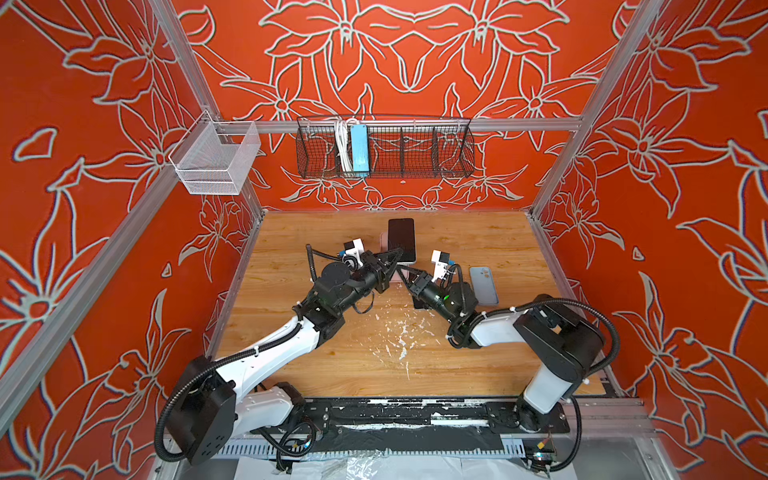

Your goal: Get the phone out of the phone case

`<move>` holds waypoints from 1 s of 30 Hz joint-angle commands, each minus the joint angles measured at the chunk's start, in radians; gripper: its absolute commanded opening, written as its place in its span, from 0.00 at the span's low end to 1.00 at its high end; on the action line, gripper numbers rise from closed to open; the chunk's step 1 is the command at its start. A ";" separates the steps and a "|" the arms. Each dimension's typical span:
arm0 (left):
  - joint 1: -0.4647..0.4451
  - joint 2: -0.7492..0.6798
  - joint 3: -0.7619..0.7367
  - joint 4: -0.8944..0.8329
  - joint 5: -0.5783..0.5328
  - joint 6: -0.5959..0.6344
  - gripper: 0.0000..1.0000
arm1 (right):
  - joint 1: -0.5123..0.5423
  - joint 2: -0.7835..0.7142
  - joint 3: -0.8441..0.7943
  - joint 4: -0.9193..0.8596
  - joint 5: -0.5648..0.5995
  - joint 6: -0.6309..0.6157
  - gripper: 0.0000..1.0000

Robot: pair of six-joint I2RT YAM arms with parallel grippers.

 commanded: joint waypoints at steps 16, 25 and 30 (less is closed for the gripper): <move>0.018 -0.139 0.038 -0.023 -0.023 0.180 0.00 | -0.062 -0.086 -0.100 -0.085 0.028 -0.098 0.08; 0.084 -0.186 -0.026 -0.024 -0.011 0.168 0.00 | -0.233 -0.283 -0.166 -0.324 -0.126 -0.134 0.08; 0.124 -0.191 -0.060 -0.021 0.007 0.157 0.00 | -0.368 -0.449 -0.159 -0.636 -0.267 -0.194 0.08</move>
